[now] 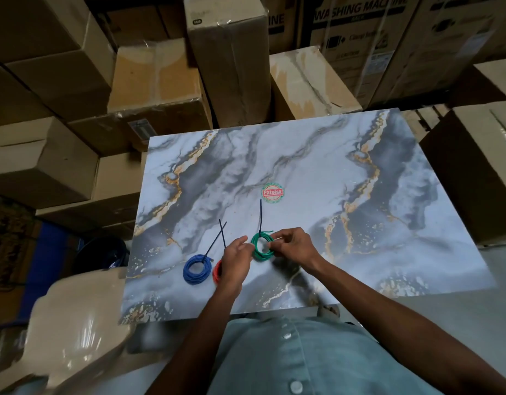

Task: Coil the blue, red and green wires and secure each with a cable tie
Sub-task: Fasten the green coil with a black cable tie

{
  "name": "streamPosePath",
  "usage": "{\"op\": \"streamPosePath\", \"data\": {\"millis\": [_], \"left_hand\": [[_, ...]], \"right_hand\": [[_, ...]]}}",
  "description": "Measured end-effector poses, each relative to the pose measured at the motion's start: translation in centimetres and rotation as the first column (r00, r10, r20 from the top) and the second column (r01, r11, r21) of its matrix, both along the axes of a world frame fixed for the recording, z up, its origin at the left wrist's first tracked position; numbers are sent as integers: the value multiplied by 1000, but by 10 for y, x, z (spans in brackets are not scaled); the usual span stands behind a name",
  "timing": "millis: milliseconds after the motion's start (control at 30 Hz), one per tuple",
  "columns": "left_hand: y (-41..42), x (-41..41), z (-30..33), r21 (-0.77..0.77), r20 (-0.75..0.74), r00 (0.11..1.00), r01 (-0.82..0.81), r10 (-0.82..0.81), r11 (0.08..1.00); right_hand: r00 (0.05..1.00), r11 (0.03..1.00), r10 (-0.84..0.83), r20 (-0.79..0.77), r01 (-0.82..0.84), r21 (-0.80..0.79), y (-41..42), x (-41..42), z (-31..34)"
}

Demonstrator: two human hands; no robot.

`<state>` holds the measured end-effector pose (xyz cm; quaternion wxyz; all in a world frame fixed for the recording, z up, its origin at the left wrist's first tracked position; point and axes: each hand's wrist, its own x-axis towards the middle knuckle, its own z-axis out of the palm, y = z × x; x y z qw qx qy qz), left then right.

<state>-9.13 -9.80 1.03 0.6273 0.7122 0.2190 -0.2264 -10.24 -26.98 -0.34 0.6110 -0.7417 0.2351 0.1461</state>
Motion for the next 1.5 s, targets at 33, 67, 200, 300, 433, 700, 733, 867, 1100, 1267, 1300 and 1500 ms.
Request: {"op": "streamPosePath", "data": {"millis": [33,67,200,300,433,700,733,867,1100,1267,1300,1500], "left_hand": [[5,-4,1,61,17,999,36,-37,998],[10,-7,-1,118,35,997,66,-70,991],[22,-16,3,262,81,983,137,-163,955],[27,-20,1,308,123,973,152,-197,939],[31,-23,0,342,159,951,198,-264,919],[23,-27,-2,450,239,914,194,-327,872],[22,-27,-2,446,241,915,191,-323,875],[20,-29,-3,434,257,923,156,-288,887],[16,-30,2,394,311,928,69,-204,916],[13,-28,7,384,330,930,22,-159,923],[13,-28,8,380,336,930,11,-149,925],[9,-26,17,352,415,905,-65,-93,934]], "right_hand": [[1000,999,8,-9,-9,-44,1,-1,-4],[1000,996,17,-15,-18,-91,3,-2,-9],[998,974,64,-15,-65,-218,15,-6,-18],[996,957,85,20,-75,-280,21,-7,-19],[993,932,118,16,-105,-347,26,-10,-20],[997,949,82,1,-78,-304,25,-19,-15],[997,954,72,2,-68,-291,24,-20,-13],[997,959,72,13,-66,-274,18,-23,-8],[999,982,24,42,-16,-186,5,-27,-3],[998,990,23,65,-13,-144,3,-26,3],[997,990,26,66,-17,-139,2,-25,4],[999,997,-34,31,36,-71,-6,-26,2]]}}
